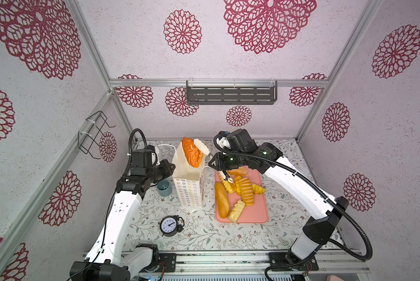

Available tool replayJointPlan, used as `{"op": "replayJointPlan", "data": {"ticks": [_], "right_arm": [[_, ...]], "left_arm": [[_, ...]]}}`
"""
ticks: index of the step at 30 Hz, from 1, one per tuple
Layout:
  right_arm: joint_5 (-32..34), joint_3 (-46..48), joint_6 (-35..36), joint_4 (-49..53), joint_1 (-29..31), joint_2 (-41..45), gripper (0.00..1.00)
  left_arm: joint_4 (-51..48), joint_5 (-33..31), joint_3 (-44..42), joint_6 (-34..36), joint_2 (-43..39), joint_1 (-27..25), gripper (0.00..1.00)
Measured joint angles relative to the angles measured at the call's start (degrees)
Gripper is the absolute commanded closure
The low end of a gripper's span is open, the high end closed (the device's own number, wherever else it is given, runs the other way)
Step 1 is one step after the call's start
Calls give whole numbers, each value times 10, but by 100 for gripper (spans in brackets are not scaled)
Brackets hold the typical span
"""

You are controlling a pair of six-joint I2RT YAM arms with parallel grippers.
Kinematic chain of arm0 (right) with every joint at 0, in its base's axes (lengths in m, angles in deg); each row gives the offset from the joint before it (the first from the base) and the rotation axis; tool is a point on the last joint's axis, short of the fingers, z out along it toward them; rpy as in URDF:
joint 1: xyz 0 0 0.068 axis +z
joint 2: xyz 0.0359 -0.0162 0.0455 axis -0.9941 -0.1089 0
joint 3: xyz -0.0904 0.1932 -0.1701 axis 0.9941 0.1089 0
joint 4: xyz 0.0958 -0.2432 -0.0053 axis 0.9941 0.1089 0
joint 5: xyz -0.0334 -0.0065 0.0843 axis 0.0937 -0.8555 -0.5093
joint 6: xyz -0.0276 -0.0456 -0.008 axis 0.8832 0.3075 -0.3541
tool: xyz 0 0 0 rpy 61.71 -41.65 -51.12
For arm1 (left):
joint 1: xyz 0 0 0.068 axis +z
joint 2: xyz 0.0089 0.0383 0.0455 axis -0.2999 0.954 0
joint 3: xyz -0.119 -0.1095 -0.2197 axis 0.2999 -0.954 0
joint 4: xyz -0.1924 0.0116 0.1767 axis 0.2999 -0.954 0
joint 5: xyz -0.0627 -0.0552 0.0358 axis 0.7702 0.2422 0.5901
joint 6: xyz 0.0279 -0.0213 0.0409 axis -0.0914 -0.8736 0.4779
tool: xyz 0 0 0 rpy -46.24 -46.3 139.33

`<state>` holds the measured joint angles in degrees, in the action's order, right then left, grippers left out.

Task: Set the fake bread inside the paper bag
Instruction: 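Open the tongs with right gripper to drop the orange bread into the bag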

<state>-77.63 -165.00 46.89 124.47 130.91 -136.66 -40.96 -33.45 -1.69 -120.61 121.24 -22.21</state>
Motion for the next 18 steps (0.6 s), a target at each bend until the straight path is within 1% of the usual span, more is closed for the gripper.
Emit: {"op": "replayJointPlan", "data": {"ticks": [4, 8, 13, 18], "right_arm": [[6, 0, 5, 11, 2, 0, 70], [11, 0, 9, 12, 3, 0, 64], [12, 0, 14, 10, 3, 0, 59], [12, 0, 14, 6, 3, 0, 58]], "left_arm": [[4, 0, 0, -3, 1, -1, 73], [6, 1, 0, -5, 4, -1, 68], [6, 0, 0, -6, 5, -2, 65], [6, 0, 0, -7, 5, -2, 65]]}}
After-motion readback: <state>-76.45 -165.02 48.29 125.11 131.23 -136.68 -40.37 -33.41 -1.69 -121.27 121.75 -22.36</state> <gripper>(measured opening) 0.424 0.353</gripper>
